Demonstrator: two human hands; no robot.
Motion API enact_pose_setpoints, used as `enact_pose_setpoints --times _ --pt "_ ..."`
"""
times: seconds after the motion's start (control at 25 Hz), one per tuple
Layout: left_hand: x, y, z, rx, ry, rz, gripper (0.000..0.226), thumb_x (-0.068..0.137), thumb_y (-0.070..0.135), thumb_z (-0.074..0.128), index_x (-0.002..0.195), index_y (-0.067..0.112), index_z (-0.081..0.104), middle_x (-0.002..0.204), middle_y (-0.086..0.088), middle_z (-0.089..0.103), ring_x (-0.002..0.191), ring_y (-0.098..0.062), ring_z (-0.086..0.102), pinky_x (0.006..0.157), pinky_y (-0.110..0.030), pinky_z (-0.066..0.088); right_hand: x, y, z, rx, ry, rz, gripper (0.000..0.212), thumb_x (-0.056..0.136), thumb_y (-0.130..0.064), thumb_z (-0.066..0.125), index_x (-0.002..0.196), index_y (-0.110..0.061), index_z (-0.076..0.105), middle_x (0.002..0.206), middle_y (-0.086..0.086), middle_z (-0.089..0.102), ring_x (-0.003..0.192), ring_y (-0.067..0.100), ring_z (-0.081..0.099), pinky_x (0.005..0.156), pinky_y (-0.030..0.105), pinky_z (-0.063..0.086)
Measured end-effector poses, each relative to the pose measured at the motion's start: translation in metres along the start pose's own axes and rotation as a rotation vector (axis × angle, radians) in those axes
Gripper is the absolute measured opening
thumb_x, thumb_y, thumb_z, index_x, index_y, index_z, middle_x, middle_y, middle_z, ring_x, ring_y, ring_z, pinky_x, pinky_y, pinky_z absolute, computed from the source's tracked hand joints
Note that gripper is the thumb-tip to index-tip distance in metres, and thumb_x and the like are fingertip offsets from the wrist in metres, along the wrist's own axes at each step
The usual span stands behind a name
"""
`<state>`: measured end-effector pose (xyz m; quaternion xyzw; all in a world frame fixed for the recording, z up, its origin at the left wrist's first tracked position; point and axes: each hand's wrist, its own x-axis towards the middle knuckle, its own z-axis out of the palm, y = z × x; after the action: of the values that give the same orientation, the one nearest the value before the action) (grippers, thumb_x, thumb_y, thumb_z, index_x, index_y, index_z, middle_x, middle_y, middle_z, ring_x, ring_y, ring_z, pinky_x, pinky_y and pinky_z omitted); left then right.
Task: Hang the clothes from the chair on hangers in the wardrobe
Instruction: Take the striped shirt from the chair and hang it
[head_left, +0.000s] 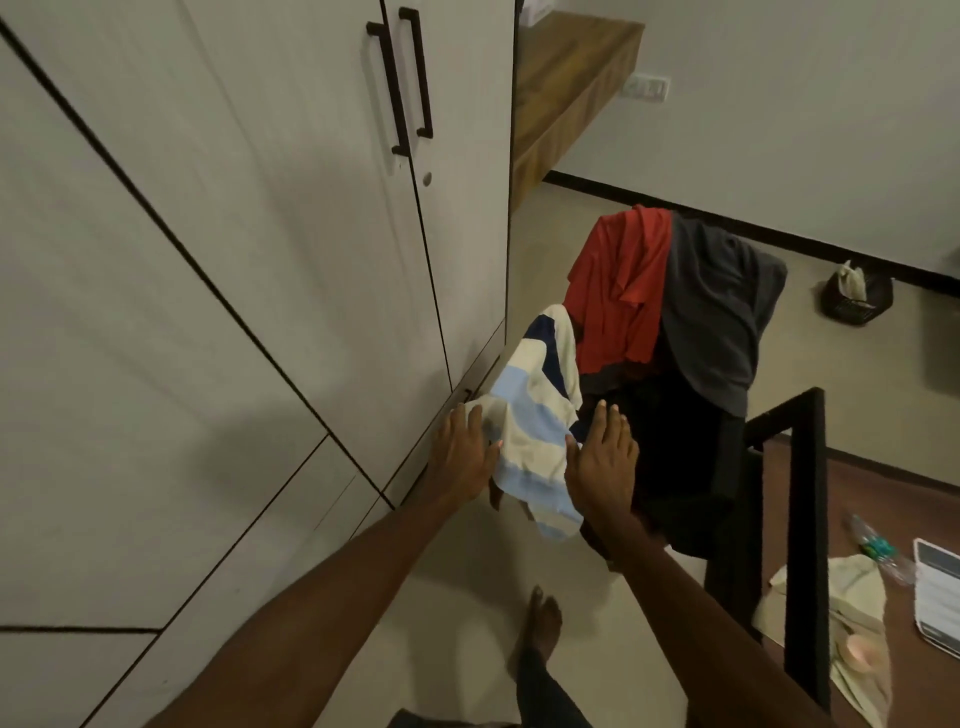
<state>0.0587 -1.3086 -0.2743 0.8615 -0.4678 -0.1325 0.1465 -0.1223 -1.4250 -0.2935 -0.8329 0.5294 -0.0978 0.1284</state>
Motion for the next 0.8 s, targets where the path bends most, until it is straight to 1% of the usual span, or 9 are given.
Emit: enact_pose_setpoints --times 0.12,0.2,0.28,0.36,0.48,0.6,0.64,0.72,0.8 --pt "0.055 0.008 -0.001 0.015 0.033 -0.007 0.060 0.101 0.048 0.049 0.148 0.012 0.041 0.147 -0.015 0.046 0.131 -0.034 0.046 0.105 -0.048 0.043 0.057 0.005 0.011 0.002 -0.051 -0.014 0.070 0.107 -0.049 0.035 0.160 -0.005 0.024 0.164 0.019 0.031 0.152 0.039 0.030 0.121 0.052 0.029" --pt "0.084 0.012 -0.003 -0.013 0.035 -0.037 0.061 0.099 0.051 0.044 0.144 0.010 0.045 0.143 -0.017 0.049 0.127 -0.035 0.049 0.100 -0.048 0.045 0.090 0.005 0.016 0.047 -0.088 -0.005 0.069 0.107 -0.051 0.031 0.160 -0.007 0.022 0.166 0.018 0.028 0.153 0.038 0.027 0.122 0.051 0.026" --pt "0.113 0.012 0.001 -0.030 0.017 -0.060 0.068 0.095 0.056 0.038 0.141 0.007 0.048 0.142 -0.019 0.050 0.126 -0.038 0.050 0.099 -0.049 0.046 0.118 0.004 0.027 0.096 -0.123 0.029 0.070 0.108 -0.051 0.032 0.162 -0.009 0.017 0.168 0.016 0.022 0.155 0.036 0.021 0.124 0.049 0.020" --pt "0.145 0.003 0.008 -0.033 0.003 -0.082 0.066 0.097 0.057 0.041 0.138 0.007 0.050 0.142 -0.019 0.050 0.125 -0.038 0.050 0.098 -0.050 0.047 0.146 0.000 0.042 0.129 -0.132 0.046 0.069 0.108 -0.049 0.034 0.162 -0.010 0.016 0.169 0.015 0.021 0.155 0.036 0.021 0.124 0.048 0.020" --pt "0.192 -0.010 0.022 -0.032 -0.046 -0.118 0.061 0.100 0.048 0.053 0.141 0.004 0.049 0.147 -0.021 0.047 0.131 -0.039 0.047 0.103 -0.050 0.044 0.191 0.000 0.074 0.156 -0.152 0.090 0.066 0.107 -0.039 0.046 0.159 -0.005 0.025 0.161 0.020 0.035 0.147 0.040 0.035 0.118 0.050 0.033" --pt "0.241 -0.027 0.046 -0.053 -0.119 -0.119 0.067 0.100 0.052 0.048 0.145 0.002 0.046 0.150 -0.021 0.044 0.135 -0.037 0.044 0.108 -0.048 0.041 0.250 0.010 0.119 0.245 -0.249 0.207 0.056 0.101 -0.022 0.057 0.148 0.002 0.040 0.140 0.026 0.053 0.128 0.045 0.051 0.104 0.051 0.044" --pt "0.257 -0.034 0.055 -0.056 -0.133 -0.121 0.071 0.100 0.057 0.042 0.145 0.003 0.045 0.149 -0.020 0.045 0.134 -0.037 0.046 0.108 -0.047 0.043 0.271 0.013 0.134 0.269 -0.290 0.249 0.051 0.098 -0.017 0.058 0.143 0.004 0.044 0.134 0.028 0.056 0.124 0.048 0.053 0.101 0.051 0.045" --pt "0.291 -0.048 0.076 -0.075 -0.157 -0.129 0.073 0.099 0.062 0.033 0.145 0.005 0.046 0.147 -0.018 0.047 0.132 -0.035 0.049 0.107 -0.046 0.044 0.318 0.021 0.164 0.309 -0.340 0.311 0.049 0.093 -0.014 0.057 0.136 0.007 0.050 0.130 0.030 0.058 0.122 0.050 0.054 0.102 0.050 0.043" --pt "0.320 -0.059 0.093 -0.092 -0.195 -0.139 0.066 0.102 0.057 0.039 0.145 0.007 0.045 0.150 -0.018 0.044 0.135 -0.035 0.047 0.109 -0.047 0.043 0.362 0.021 0.190 0.330 -0.350 0.353 0.047 0.095 -0.013 0.057 0.136 0.010 0.052 0.131 0.031 0.059 0.123 0.049 0.054 0.102 0.047 0.042"
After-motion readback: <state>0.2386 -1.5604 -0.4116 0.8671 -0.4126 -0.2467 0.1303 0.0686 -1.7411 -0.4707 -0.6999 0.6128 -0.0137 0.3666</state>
